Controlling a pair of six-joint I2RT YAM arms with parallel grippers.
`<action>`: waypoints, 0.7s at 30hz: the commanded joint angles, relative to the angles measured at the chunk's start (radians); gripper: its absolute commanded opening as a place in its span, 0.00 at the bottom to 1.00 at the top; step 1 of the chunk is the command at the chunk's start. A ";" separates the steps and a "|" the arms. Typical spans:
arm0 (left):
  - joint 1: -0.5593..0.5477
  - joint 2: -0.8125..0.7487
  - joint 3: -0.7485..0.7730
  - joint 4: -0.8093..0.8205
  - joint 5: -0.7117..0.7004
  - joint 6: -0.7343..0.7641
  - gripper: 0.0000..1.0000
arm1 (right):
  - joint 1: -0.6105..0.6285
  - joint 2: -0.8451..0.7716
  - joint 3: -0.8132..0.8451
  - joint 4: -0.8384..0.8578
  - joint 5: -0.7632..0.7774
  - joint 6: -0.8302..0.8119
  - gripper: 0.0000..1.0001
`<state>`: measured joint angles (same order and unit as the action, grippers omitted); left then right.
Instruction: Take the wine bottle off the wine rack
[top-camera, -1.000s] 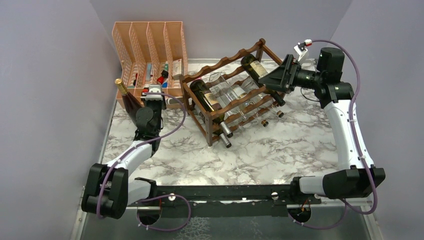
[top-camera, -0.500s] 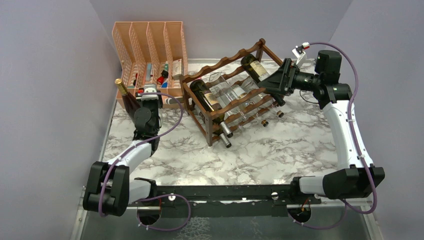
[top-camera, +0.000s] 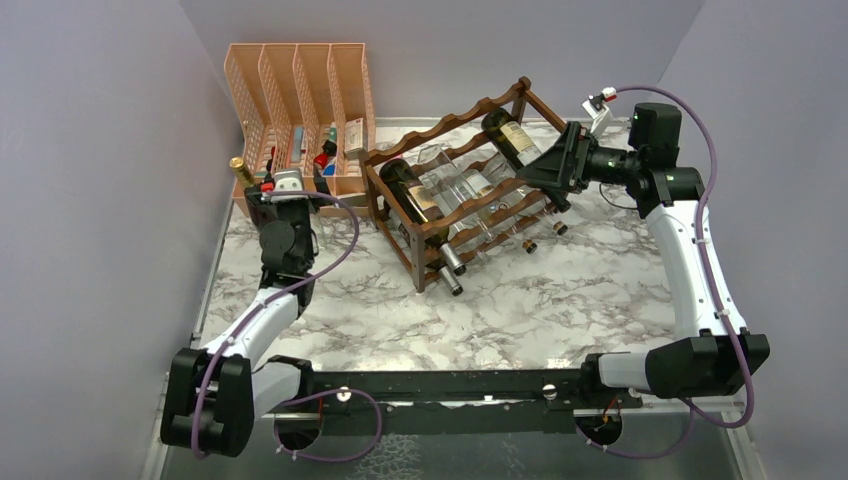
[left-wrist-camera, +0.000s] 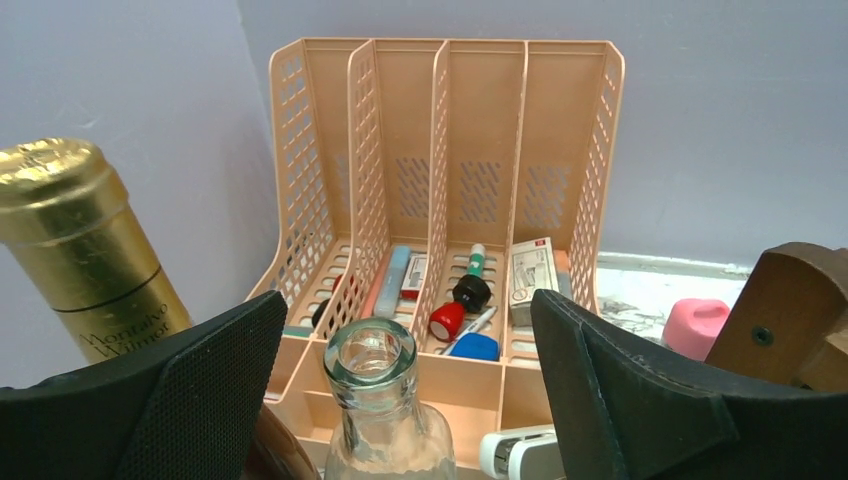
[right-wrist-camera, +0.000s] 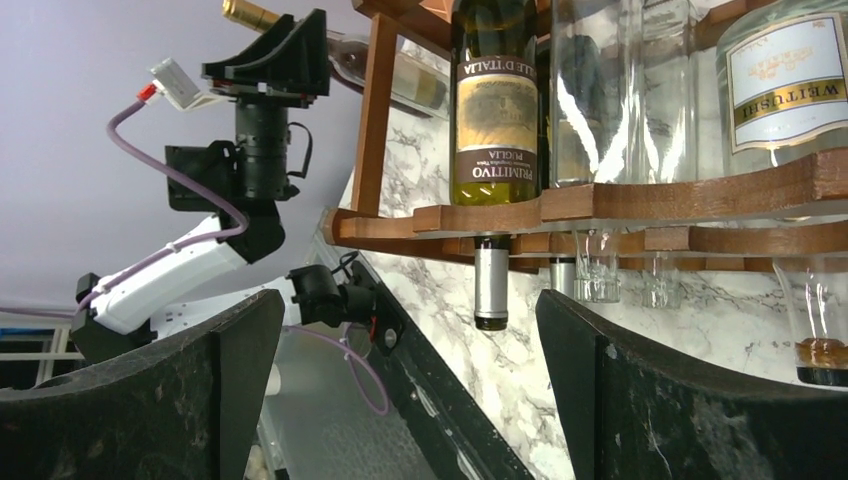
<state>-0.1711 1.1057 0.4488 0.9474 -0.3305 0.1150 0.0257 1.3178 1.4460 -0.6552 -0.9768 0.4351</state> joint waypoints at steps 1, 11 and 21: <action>0.004 -0.067 0.055 -0.079 -0.030 -0.034 0.99 | 0.002 0.000 0.006 -0.070 0.041 -0.081 1.00; -0.099 -0.246 0.131 -0.282 0.047 -0.013 0.99 | 0.002 -0.013 0.011 -0.162 0.124 -0.168 1.00; -0.128 -0.377 0.455 -0.872 0.206 -0.194 0.99 | 0.002 -0.141 -0.080 -0.218 0.231 -0.214 1.00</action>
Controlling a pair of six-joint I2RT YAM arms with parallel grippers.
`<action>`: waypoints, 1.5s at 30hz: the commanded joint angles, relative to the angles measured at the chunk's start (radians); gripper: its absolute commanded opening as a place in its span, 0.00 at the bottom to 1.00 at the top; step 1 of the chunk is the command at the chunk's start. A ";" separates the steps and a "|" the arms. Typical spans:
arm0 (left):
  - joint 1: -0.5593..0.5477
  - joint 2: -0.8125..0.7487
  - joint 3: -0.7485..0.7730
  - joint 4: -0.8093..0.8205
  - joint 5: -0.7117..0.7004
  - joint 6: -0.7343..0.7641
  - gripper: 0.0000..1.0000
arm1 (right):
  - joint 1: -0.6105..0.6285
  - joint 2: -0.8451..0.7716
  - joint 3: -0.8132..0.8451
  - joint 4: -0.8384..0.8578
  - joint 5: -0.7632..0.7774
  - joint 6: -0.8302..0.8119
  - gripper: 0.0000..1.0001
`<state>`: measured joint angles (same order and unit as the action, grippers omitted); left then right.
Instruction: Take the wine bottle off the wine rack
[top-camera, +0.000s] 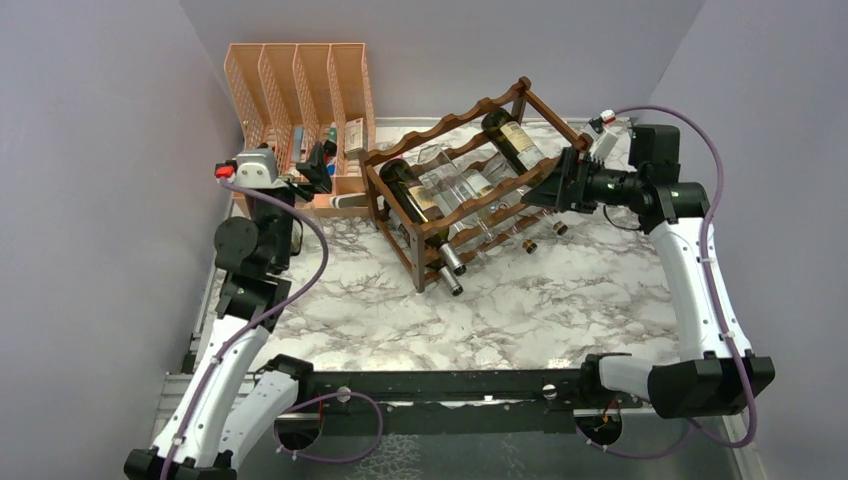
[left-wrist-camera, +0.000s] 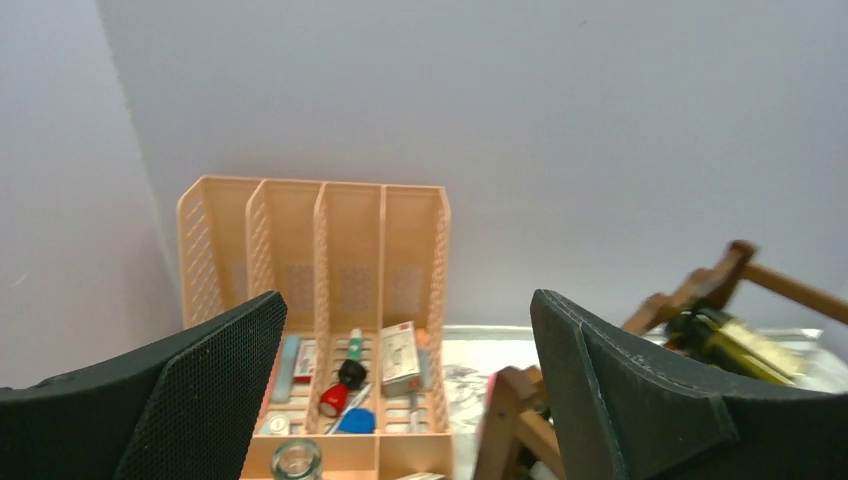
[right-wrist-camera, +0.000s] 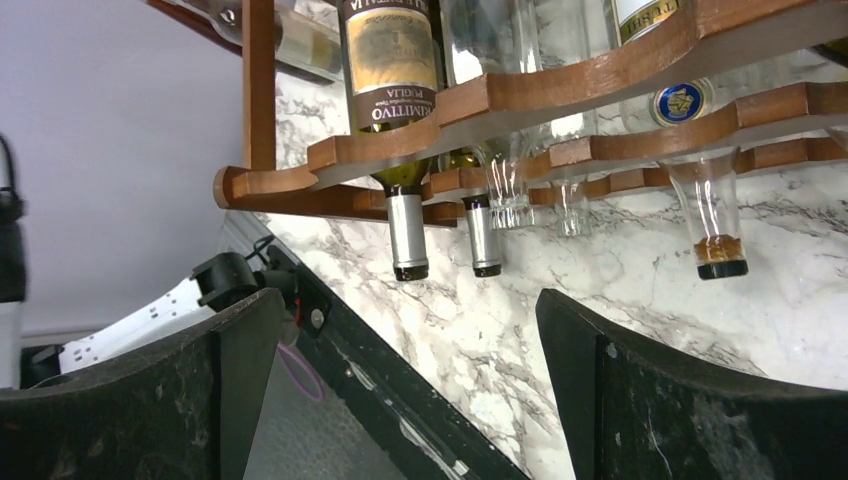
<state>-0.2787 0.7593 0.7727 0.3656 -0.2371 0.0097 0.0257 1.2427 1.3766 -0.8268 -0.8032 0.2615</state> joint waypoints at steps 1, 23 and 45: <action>-0.030 -0.028 0.156 -0.333 0.134 -0.107 0.99 | 0.001 -0.081 -0.015 -0.052 0.061 -0.042 1.00; -0.051 0.288 0.255 -0.422 0.378 -0.568 0.99 | 0.010 -0.236 -0.122 -0.056 0.161 -0.062 1.00; -0.057 0.534 0.357 -0.298 0.307 -0.567 0.99 | 0.016 -0.234 -0.122 -0.050 0.151 -0.060 1.00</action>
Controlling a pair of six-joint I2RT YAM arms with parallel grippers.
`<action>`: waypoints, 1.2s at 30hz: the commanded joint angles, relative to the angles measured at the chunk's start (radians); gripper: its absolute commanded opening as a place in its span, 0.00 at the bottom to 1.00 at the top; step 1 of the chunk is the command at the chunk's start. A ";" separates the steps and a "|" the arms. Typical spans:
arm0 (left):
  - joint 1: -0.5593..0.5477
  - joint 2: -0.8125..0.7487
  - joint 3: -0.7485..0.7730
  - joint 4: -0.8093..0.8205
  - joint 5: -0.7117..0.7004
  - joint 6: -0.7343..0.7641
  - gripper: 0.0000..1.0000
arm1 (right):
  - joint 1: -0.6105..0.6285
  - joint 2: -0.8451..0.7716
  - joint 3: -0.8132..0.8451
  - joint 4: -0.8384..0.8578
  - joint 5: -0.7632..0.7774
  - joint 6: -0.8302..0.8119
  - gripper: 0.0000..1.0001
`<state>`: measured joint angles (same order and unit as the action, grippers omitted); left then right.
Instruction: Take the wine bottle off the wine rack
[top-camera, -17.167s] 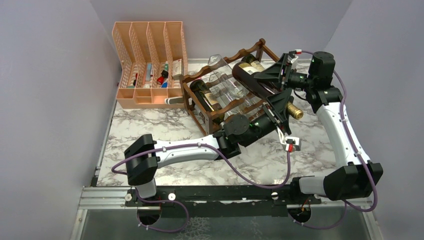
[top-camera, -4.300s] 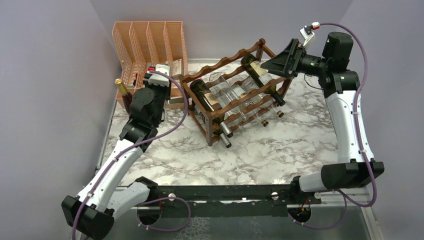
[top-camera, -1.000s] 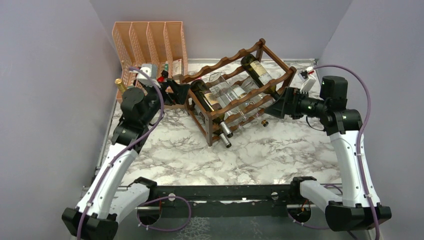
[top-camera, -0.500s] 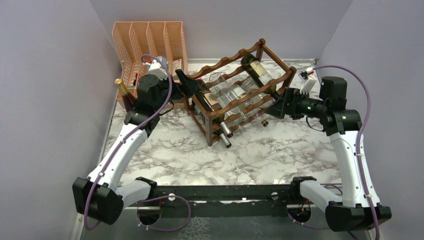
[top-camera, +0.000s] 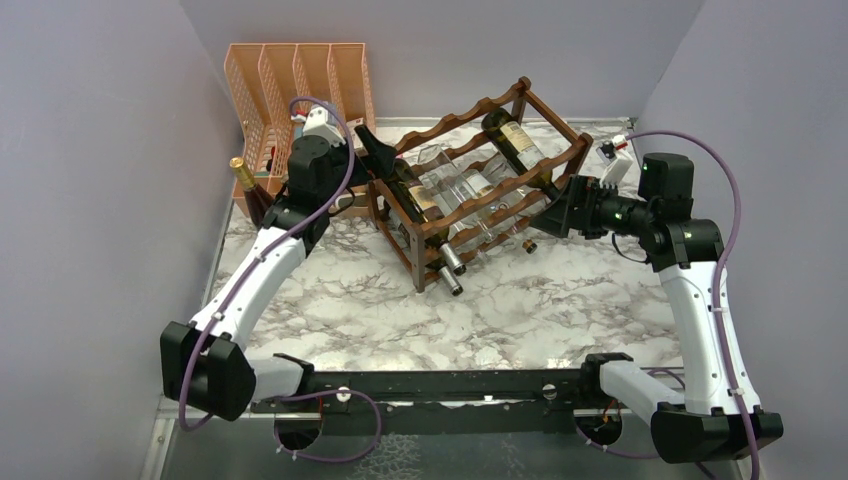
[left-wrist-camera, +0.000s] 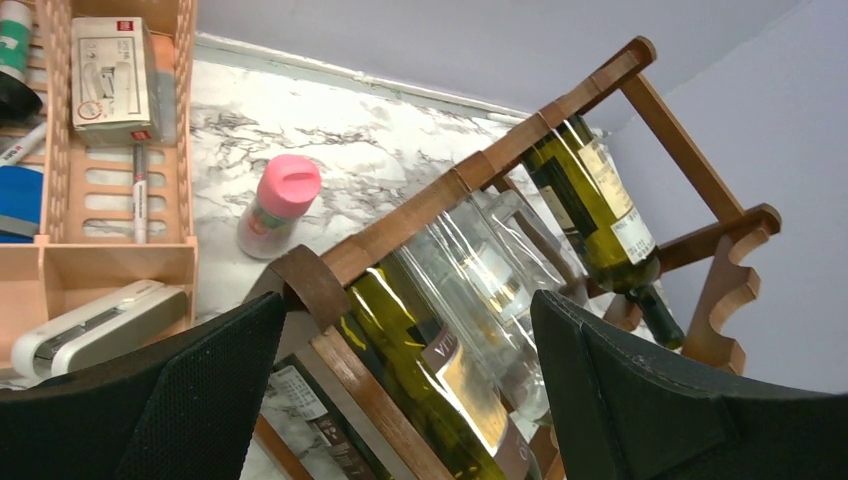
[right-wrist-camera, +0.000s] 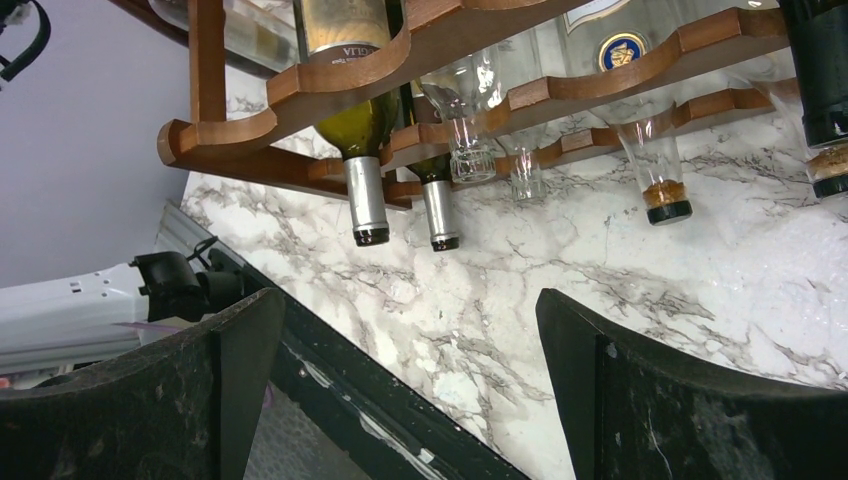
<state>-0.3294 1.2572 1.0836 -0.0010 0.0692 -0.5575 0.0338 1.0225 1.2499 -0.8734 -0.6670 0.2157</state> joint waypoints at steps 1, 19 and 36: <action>-0.007 0.046 0.050 0.080 0.009 -0.007 0.99 | 0.008 -0.015 0.005 -0.006 0.014 -0.014 1.00; -0.060 0.320 0.257 0.223 0.107 -0.134 0.99 | 0.009 -0.018 -0.006 -0.007 0.037 -0.018 1.00; -0.061 0.485 0.401 0.226 0.084 -0.096 0.99 | 0.009 -0.012 -0.063 0.034 0.079 0.034 1.00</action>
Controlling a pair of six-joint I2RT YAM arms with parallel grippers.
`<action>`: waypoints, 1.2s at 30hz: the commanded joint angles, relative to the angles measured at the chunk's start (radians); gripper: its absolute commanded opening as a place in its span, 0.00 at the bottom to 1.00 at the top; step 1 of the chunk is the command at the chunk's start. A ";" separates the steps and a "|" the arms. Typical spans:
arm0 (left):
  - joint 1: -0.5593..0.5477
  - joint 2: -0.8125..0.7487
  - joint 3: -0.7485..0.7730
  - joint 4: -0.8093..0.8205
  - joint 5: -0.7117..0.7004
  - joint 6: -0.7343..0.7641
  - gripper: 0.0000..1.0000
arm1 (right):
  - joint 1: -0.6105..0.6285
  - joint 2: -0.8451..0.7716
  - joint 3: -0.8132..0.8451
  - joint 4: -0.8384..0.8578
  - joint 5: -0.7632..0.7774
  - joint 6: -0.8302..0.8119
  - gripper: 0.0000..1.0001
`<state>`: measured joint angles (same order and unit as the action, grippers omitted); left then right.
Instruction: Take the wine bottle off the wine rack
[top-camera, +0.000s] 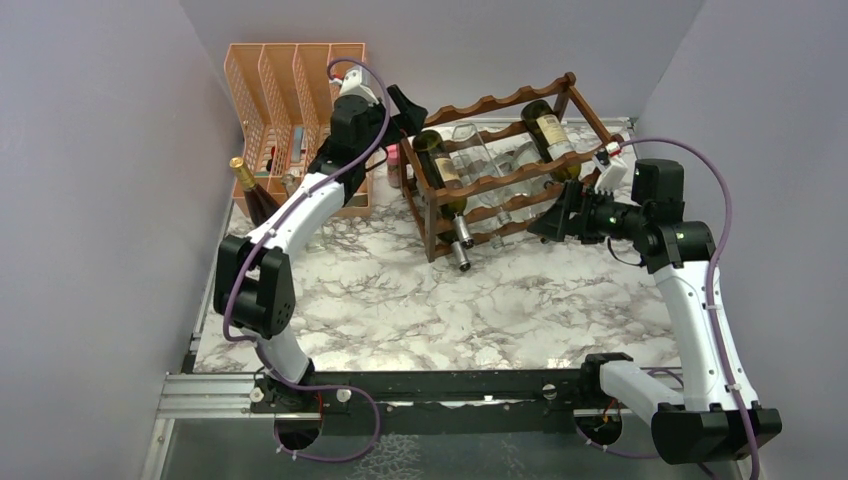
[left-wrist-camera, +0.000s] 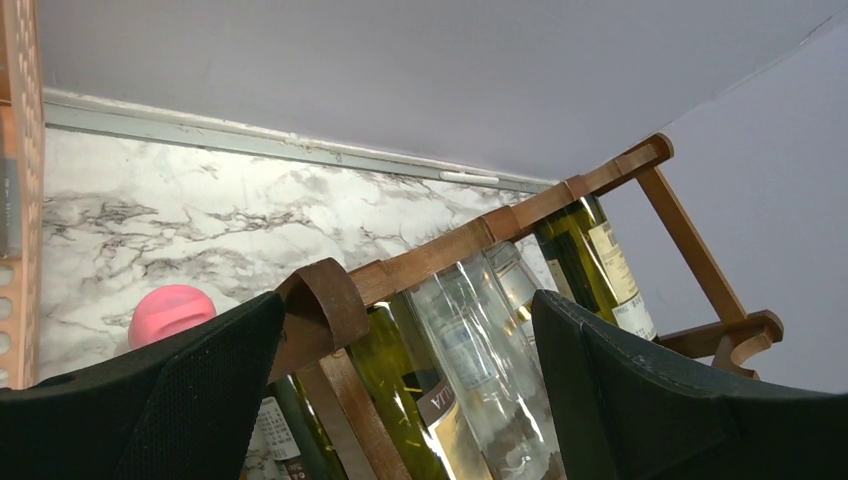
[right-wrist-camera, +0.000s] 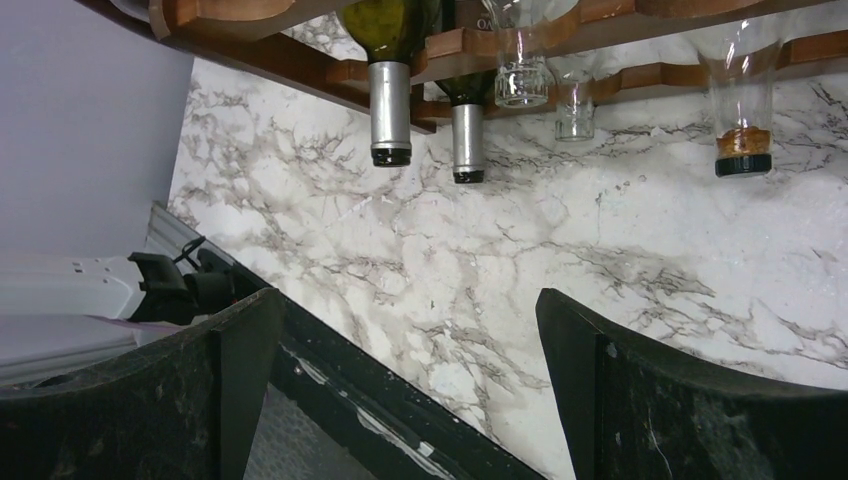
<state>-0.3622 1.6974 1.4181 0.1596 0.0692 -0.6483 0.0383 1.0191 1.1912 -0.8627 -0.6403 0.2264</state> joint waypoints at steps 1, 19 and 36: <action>-0.028 0.054 0.076 0.064 0.085 0.001 0.99 | 0.005 -0.010 -0.006 0.025 0.064 0.026 1.00; -0.028 -0.296 0.036 -0.212 0.042 0.430 0.99 | 0.004 -0.081 -0.153 0.170 0.098 0.095 0.99; -0.160 -0.697 -0.523 0.109 0.165 0.681 0.97 | 0.046 -0.061 -0.574 0.810 -0.269 0.436 0.99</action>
<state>-0.4744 1.1088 1.0328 0.1249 0.2287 -0.0494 0.0490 0.9493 0.6655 -0.2749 -0.8433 0.5503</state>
